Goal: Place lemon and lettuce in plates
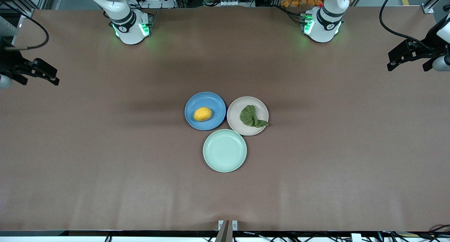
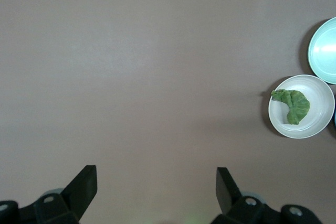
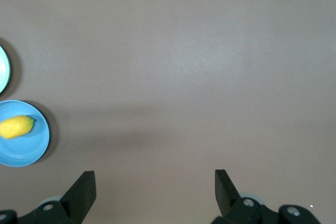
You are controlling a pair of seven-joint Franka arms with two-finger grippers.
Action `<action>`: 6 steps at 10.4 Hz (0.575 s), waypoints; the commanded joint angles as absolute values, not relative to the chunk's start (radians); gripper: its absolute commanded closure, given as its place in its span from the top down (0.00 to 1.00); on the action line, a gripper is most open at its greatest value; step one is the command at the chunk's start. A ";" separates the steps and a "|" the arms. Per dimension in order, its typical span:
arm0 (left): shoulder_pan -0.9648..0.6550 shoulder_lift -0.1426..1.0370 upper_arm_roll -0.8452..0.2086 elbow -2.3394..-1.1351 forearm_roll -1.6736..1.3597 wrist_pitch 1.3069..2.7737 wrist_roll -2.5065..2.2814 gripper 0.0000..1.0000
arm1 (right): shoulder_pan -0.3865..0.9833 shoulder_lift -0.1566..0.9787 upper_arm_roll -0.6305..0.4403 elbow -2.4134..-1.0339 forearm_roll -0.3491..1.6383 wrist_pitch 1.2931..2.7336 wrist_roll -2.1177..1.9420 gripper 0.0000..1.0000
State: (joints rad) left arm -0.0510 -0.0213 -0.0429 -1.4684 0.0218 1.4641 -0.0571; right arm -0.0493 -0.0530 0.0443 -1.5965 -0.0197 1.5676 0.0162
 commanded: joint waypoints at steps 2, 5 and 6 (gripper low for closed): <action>-0.031 -0.023 -0.046 -1.460 0.006 1.453 -0.038 1.00 | -0.055 -0.043 0.055 -1.534 -0.021 1.509 0.049 1.00; 0.008 -0.021 -0.080 -1.460 0.008 1.453 -0.044 1.00 | -0.063 -0.051 0.043 -1.531 0.067 1.503 0.049 1.00; 0.017 -0.023 -0.086 -1.460 0.008 1.453 -0.044 1.00 | -0.063 -0.052 0.043 -1.519 0.060 1.503 0.046 1.00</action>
